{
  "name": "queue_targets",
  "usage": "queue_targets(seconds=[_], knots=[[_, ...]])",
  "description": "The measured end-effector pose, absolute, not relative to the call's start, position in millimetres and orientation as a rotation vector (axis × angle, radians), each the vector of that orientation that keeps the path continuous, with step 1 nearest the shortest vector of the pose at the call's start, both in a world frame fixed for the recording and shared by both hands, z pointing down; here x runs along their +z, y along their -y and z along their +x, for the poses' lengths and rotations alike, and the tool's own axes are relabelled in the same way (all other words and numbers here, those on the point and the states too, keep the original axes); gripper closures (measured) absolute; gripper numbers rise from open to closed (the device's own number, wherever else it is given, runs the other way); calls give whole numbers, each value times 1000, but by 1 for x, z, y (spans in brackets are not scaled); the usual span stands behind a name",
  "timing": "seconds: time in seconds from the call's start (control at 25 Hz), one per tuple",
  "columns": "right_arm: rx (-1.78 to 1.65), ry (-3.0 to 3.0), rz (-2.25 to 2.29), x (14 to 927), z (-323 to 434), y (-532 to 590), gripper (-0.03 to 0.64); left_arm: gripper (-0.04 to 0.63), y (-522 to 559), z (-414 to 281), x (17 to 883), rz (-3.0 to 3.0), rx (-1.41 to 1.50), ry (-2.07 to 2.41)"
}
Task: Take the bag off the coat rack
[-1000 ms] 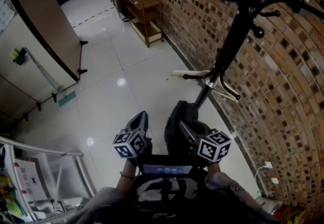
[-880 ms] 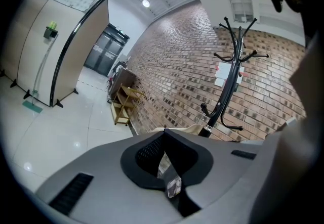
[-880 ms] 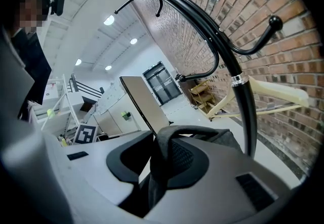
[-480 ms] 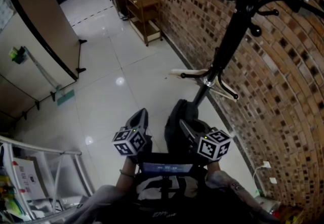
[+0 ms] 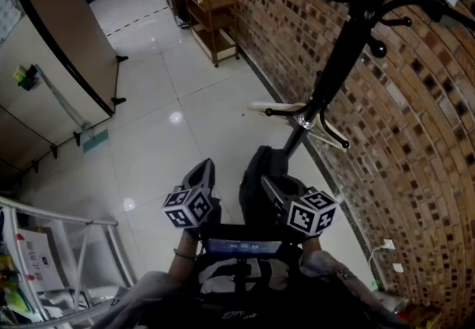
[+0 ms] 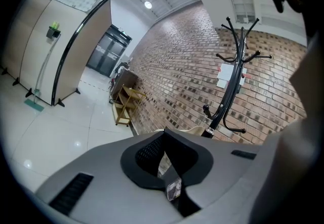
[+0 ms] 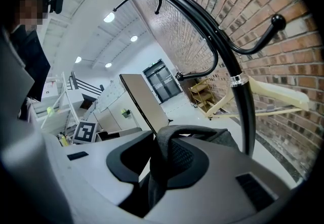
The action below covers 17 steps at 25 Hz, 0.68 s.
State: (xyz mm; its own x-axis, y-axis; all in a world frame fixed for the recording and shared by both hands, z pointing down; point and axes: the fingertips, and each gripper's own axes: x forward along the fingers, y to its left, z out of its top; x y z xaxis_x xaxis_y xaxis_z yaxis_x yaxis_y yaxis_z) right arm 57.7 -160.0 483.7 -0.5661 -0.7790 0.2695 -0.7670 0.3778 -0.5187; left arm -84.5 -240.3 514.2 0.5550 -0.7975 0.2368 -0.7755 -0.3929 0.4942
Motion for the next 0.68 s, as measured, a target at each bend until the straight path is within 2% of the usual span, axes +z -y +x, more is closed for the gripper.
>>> queue_targets(seconds=[0.68], knots=[[-964,-2626,-1444,487,53,169,548,588,246,-94,516,2207,-70,1289]])
